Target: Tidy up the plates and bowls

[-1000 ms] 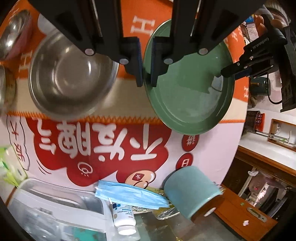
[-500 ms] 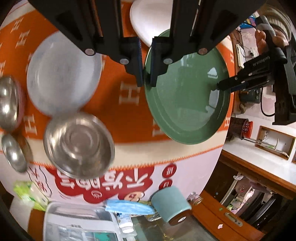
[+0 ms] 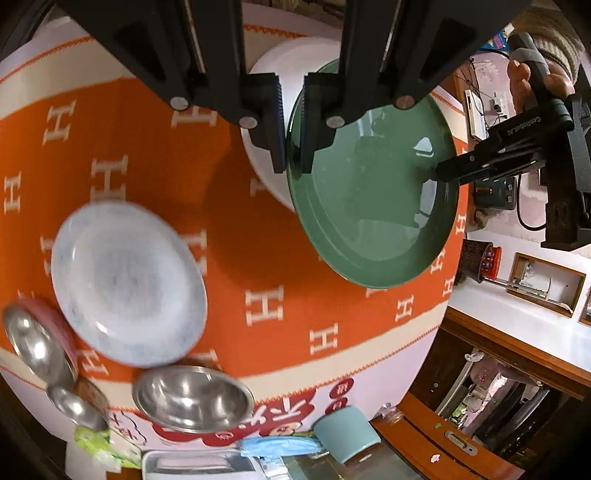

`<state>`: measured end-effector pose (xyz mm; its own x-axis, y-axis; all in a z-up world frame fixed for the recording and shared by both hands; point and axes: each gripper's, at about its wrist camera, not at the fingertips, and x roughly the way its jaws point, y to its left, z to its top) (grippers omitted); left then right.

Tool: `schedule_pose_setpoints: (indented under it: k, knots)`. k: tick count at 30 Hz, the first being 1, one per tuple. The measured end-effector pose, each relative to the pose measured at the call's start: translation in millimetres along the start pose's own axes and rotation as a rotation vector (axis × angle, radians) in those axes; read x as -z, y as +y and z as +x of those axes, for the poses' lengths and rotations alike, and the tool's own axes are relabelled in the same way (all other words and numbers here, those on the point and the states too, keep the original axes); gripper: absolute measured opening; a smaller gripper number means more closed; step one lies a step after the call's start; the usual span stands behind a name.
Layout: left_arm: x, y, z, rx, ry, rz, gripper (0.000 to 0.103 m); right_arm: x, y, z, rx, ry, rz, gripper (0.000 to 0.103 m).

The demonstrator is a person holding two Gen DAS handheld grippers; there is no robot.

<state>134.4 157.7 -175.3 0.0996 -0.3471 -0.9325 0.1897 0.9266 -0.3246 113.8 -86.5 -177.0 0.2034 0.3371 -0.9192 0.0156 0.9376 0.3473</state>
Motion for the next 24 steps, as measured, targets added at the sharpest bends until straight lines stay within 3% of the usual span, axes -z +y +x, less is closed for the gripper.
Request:
schedule_pose_setpoints:
  k: [9, 24]
  knots:
    - [43.9, 18.0, 40.2, -0.024, 0.047, -0.022, 0.019, 44.0, -7.4, 44.9, 0.022, 0.056, 0.036, 0.007]
    - [63.0, 32.6, 67.9, -0.05, 0.039, -0.042, 0.019, 51.6, -8.4, 71.9, 0.048, 0.086, 0.019, 0.007]
